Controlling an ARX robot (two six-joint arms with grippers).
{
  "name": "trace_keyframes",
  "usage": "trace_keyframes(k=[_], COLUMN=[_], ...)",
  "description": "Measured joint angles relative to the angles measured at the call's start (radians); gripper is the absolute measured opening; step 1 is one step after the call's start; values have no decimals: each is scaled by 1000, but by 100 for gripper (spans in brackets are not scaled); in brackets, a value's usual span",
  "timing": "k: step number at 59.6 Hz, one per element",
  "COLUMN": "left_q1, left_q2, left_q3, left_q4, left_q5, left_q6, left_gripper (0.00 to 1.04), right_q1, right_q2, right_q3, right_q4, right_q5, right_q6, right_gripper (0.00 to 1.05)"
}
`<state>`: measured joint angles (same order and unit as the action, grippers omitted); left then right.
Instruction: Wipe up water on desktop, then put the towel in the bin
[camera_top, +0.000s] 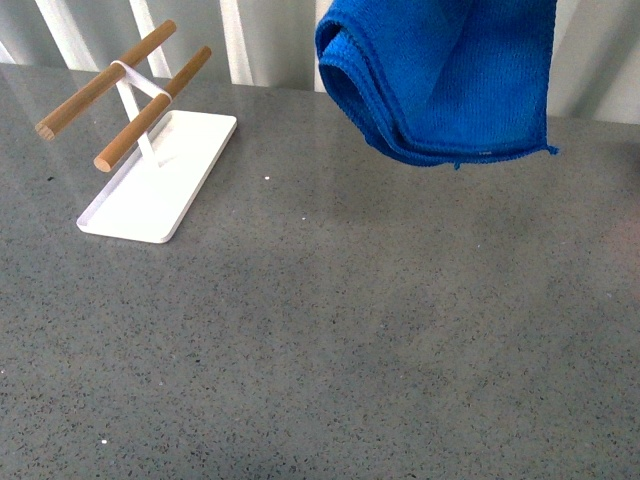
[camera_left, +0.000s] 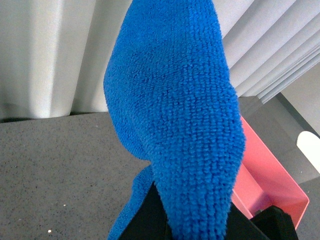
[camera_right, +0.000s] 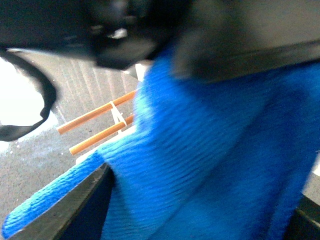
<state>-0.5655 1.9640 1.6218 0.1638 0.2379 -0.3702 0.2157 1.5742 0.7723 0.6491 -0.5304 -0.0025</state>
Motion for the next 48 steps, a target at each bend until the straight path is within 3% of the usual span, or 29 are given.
trace_keyframes(k=[5,13,23,33,48], left_q1=[-11,-15,-16,-16,-15], left_q2=[80,165,158,158,158], left_q3=[81,97,94,94,94], left_q4=[42,48,48,48,48], left_q5=[1,0,0,-5,-27], left_q6=[-6,-35,-34,-33,-32], left_gripper=[6,6,6,9,52], right_q1=[4,-4,-30,-46,-75], right_q2=[2,10,-5,-11,-46], right_q3=[1,-13,-17,-17,-17], right_q4=[16,40,43,43,43], right_q5=[11,19,13,5,-15], right_q6=[16,43,63,77,95], right_gripper=[68,37,9,4,4])
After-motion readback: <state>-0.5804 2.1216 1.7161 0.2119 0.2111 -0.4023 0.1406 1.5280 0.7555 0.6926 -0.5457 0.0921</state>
